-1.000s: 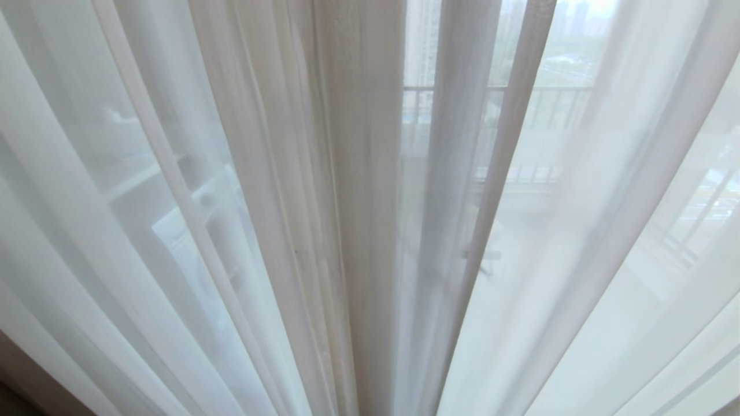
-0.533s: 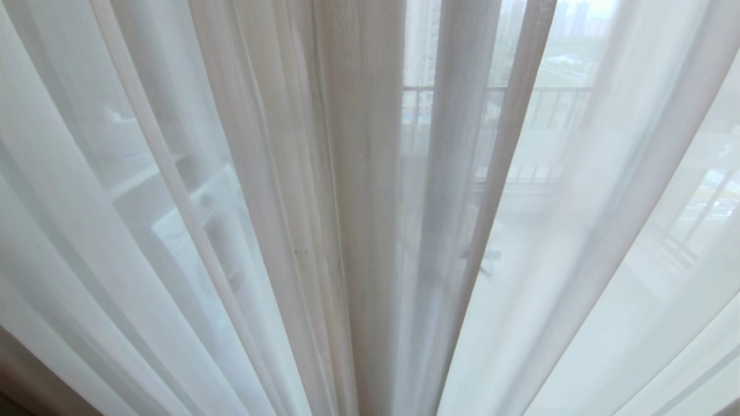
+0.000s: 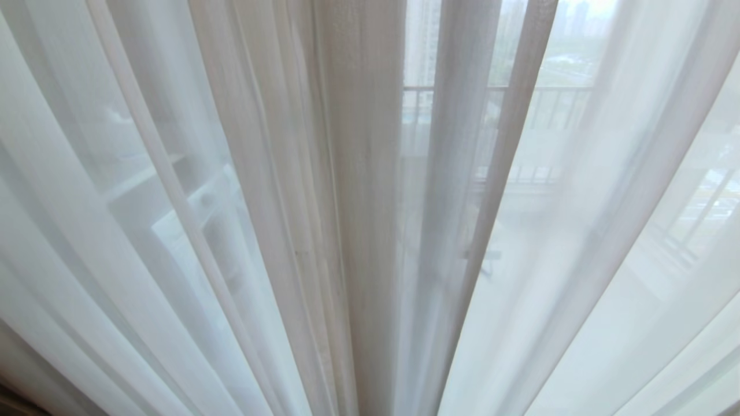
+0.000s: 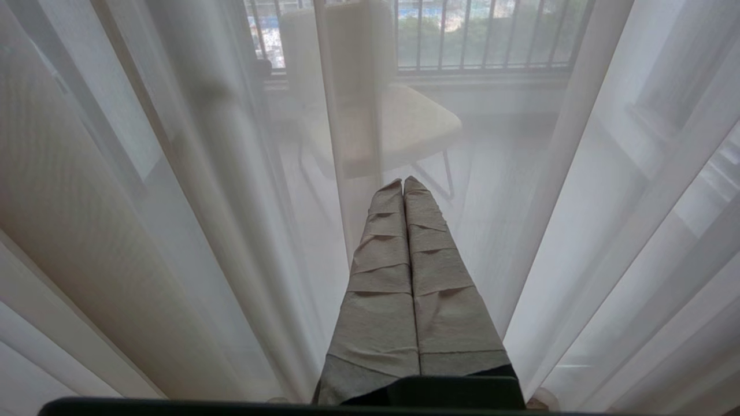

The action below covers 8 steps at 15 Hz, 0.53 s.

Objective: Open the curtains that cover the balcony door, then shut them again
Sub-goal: Pull the inner curtains open on both sides

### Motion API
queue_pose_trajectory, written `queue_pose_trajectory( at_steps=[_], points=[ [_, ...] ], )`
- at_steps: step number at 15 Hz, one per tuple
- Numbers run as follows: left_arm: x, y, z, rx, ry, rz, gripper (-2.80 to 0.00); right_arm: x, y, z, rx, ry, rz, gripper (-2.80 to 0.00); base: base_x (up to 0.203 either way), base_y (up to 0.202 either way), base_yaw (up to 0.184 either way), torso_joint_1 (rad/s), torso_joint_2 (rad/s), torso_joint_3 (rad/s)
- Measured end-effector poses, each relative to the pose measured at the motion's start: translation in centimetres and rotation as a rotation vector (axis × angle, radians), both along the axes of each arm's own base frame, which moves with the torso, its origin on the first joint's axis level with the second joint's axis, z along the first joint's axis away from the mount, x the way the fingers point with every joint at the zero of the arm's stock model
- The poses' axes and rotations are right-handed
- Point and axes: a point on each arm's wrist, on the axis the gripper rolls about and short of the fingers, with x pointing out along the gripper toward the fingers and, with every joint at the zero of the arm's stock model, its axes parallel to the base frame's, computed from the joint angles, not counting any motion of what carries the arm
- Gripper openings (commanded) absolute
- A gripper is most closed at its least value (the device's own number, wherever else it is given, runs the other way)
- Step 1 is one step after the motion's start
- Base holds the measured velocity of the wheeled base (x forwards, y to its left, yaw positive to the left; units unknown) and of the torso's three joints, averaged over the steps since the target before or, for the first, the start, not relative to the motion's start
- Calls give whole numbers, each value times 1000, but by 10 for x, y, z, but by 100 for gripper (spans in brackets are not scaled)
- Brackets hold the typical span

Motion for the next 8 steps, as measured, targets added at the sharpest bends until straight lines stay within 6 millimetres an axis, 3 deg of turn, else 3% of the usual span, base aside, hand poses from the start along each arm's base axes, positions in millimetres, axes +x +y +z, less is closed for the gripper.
queue_pose_trajectory(
  at_steps=[8],
  points=[
    [0, 0, 0, 23, -3, -13, -280, 0, 0, 0, 0, 0, 0, -280, 0, 0, 0, 0, 0, 0]
  ],
)
